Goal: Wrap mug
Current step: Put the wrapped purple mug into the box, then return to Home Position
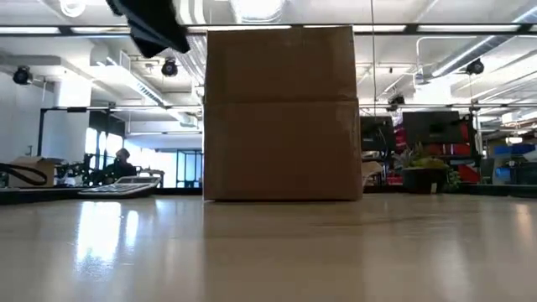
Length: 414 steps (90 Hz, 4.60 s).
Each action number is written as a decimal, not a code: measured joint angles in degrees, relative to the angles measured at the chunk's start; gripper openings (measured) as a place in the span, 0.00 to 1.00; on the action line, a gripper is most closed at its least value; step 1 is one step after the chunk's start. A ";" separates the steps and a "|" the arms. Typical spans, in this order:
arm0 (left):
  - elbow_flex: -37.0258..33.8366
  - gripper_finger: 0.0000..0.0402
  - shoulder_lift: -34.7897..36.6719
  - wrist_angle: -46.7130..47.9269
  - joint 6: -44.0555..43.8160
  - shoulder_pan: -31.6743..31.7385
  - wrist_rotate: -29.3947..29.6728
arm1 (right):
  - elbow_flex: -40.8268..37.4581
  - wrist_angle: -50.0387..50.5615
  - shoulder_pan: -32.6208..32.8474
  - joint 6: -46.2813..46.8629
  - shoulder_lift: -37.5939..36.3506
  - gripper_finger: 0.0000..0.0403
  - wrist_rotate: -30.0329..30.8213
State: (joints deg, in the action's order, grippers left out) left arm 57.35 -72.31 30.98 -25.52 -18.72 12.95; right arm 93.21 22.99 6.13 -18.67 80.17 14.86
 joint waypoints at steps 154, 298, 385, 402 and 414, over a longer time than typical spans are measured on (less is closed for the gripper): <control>-18.61 0.00 6.65 -22.64 1.14 0.46 0.07 | 41.44 50.38 -28.47 5.56 37.33 0.62 -15.48; -42.55 0.00 21.74 -53.17 9.07 15.41 -14.70 | -74.64 -23.57 -10.02 32.34 -49.51 0.02 -19.76; -56.75 0.00 37.84 -61.78 13.51 21.42 -13.56 | -92.50 -26.47 -10.01 31.58 -69.16 0.20 -19.53; -56.77 0.02 44.94 -53.29 14.14 21.42 -14.92 | -92.50 -24.36 -10.01 31.05 -73.80 0.20 -19.24; -56.77 0.01 52.62 -47.41 14.17 21.44 -17.15 | -92.52 -24.34 -10.01 30.50 -76.77 0.19 -19.22</control>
State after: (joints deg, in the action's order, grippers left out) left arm 0.58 -19.69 -16.43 -11.36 2.72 -4.21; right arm 0.69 -1.34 -3.88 11.83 3.40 -4.36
